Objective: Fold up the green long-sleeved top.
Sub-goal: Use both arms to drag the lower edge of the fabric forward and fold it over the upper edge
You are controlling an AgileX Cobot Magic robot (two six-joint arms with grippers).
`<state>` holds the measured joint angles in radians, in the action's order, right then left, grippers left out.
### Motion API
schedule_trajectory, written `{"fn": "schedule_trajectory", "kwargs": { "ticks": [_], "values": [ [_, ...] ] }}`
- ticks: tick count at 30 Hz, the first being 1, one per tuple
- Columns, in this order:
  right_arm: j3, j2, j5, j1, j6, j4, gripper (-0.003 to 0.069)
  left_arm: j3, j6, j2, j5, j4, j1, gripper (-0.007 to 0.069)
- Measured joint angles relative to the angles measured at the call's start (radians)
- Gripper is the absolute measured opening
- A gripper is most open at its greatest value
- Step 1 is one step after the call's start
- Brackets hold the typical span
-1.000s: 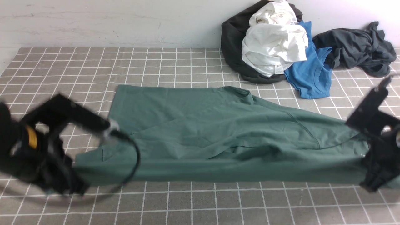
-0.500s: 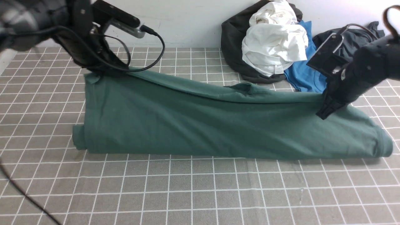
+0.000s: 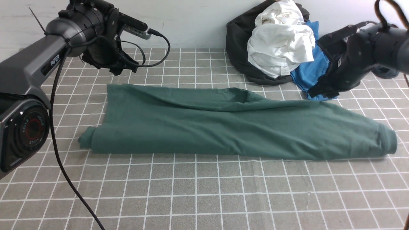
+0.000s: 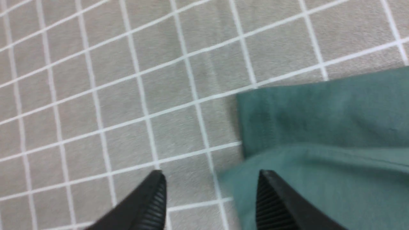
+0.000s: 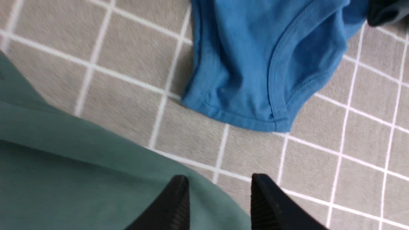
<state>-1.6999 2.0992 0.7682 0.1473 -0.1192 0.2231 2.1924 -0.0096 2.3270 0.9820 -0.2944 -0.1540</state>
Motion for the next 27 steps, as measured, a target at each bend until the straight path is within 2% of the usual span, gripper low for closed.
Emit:
{"fn": "schedule_trajectory", "kwargs": {
  "ticks": [2, 6, 7, 8, 10, 11, 12, 13, 14, 15, 16, 17, 18, 19, 21, 23, 25, 26, 27],
  "values": [
    [-0.009, -0.014, 0.002, 0.02, -0.029, -0.067, 0.0248, 0.001, 0.0, -0.017, 0.017, 0.002, 0.0, 0.0396],
    [-0.006, 0.006, -0.024, 0.093, -0.31, -0.322, 0.0118, 0.003, 0.043, -0.073, 0.099, 0.093, -0.001, 0.0369],
    [-0.001, 0.036, -0.043, 0.115, -0.44, -0.425, 0.0061, 0.003, 0.087, -0.087, 0.134, 0.154, -0.001, 0.034],
    [-0.001, 0.042, -0.046, 0.117, -0.44, -0.425, 0.0061, 0.004, 0.087, -0.089, 0.134, 0.154, -0.001, 0.0335],
    [0.002, 0.142, -0.111, 0.137, -0.718, -0.618, 0.0, 0.004, 0.19, -0.115, 0.205, 0.309, -0.001, 0.0251],
    [0.002, 0.178, -0.154, 0.137, -0.792, -0.674, -0.0006, 0.004, 0.217, -0.125, 0.22, 0.355, -0.003, 0.0223],
    [0.002, 0.184, -0.165, 0.137, -0.792, -0.674, -0.0006, 0.004, 0.217, -0.128, 0.22, 0.355, -0.004, 0.0209],
    [-0.002, 0.198, -0.208, 0.136, -0.846, -0.74, -0.001, 0.004, 0.241, -0.136, 0.227, 0.394, -0.007, 0.018],
    [-0.021, 0.22, -0.316, 0.134, -0.892, -0.809, -0.0013, 0.004, 0.266, -0.154, 0.227, 0.435, -0.011, 0.0131],
    [-0.04, 0.249, -0.4, 0.128, -0.907, -0.874, -0.0013, 0.004, 0.286, -0.167, 0.227, 0.463, -0.017, 0.009],
    [-0.043, 0.254, -0.412, 0.127, -0.907, -0.874, -0.0013, 0.004, 0.288, -0.169, 0.227, 0.467, -0.017, 0.009],
    [-0.074, 0.289, -0.512, 0.116, -0.898, -0.989, -0.0013, 0.005, 0.311, -0.18, 0.227, 0.497, -0.023, 0.0033],
    [-0.078, 0.292, -0.521, 0.115, -0.897, -1.001, -0.0013, 0.005, 0.311, -0.18, 0.227, 0.497, -0.023, 0.0033],
    [-0.109, 0.302, -0.592, 0.099, -0.88, -1.098, -0.0013, 0.007, 0.334, -0.182, 0.228, 0.518, -0.027, 0.0004],
    [-0.13, 0.292, -0.622, 0.082, -0.876, -1.16, -0.0013, 0.007, 0.345, -0.175, 0.24, 0.52, -0.028, -0.0003],
    [-0.135, 0.27, -0.612, 0.067, -0.878, -1.181, -0.0013, 0.007, 0.349, -0.17, 0.252, 0.515, -0.028, -0.0008],
    [-0.136, 0.215, -0.519, 0.047, -0.884, -1.161, -0.0013, 0.007, 0.352, -0.168, 0.257, 0.491, -0.028, -0.0008],
    [-0.138, 0.148, -0.362, 0.03, -0.873, -1.105, -0.0011, 0.002, 0.351, -0.178, 0.256, 0.465, -0.028, -0.0008],
    [-0.139, 0.115, -0.283, 0.019, -0.851, -1.056, -0.001, -0.003, 0.347, -0.187, 0.256, 0.456, -0.028, -0.0008]
  ]
}}
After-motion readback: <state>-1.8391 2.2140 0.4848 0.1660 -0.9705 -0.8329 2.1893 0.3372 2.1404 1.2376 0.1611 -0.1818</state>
